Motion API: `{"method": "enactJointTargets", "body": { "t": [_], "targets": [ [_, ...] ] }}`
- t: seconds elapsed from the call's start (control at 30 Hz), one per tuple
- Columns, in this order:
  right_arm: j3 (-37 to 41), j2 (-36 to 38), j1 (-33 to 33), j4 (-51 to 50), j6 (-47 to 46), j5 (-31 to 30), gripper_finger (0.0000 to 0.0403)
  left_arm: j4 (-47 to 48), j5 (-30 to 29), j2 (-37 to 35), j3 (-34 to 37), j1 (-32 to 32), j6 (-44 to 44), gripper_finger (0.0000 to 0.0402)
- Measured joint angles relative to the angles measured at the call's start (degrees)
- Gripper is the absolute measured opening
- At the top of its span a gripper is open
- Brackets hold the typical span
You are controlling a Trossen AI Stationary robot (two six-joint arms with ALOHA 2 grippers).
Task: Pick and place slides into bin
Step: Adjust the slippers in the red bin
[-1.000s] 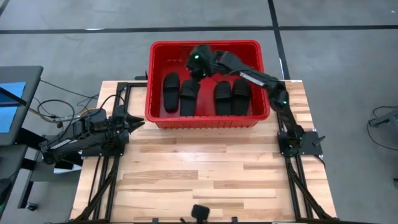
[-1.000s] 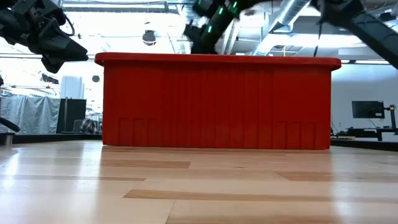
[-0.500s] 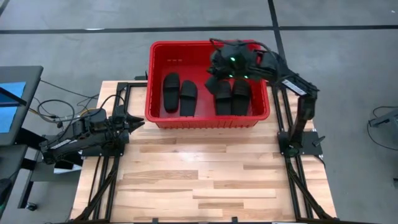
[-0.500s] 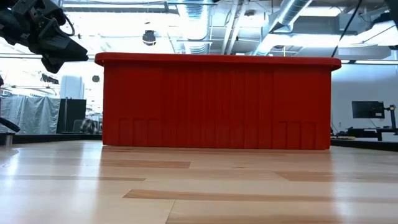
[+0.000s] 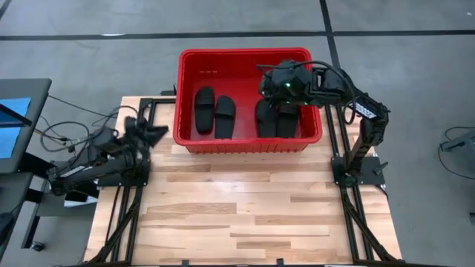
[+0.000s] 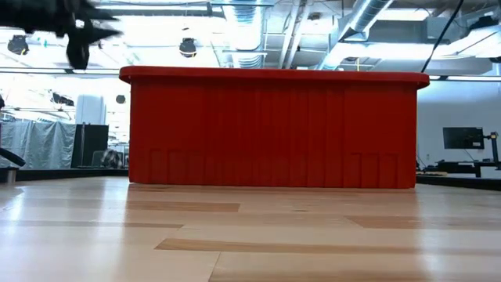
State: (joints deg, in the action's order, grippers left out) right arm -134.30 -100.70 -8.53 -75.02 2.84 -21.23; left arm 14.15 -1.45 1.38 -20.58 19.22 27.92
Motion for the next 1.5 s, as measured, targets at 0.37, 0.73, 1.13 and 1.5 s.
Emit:
{"method": "enactJointTargets", "body": {
  "t": [0.37, 0.73, 1.13, 1.5],
  "targets": [
    [0.0, 2.8, -4.8, 1.1, 6.6, 0.1, 0.0000, -41.1, -7.5, 8.5, -2.0, 0.0, -12.0, 0.0089],
    [0.0, 4.7, -12.2, 1.3, 6.4, 0.1, 0.0000, -1.0, -14.0, 46.9, -38.1, 4.6, -33.0, 0.0089],
    [0.7, 3.9, -12.3, -2.6, 3.5, -0.1, 0.0000, 42.5, -4.4, 82.7, -79.3, 22.5, -50.0, 0.0089],
    [0.7, 3.9, -12.3, -5.1, 1.2, -0.1, 0.0000, 50.9, -3.8, 103.0, -87.6, 26.6, -60.3, 0.0089]
  ]
}}
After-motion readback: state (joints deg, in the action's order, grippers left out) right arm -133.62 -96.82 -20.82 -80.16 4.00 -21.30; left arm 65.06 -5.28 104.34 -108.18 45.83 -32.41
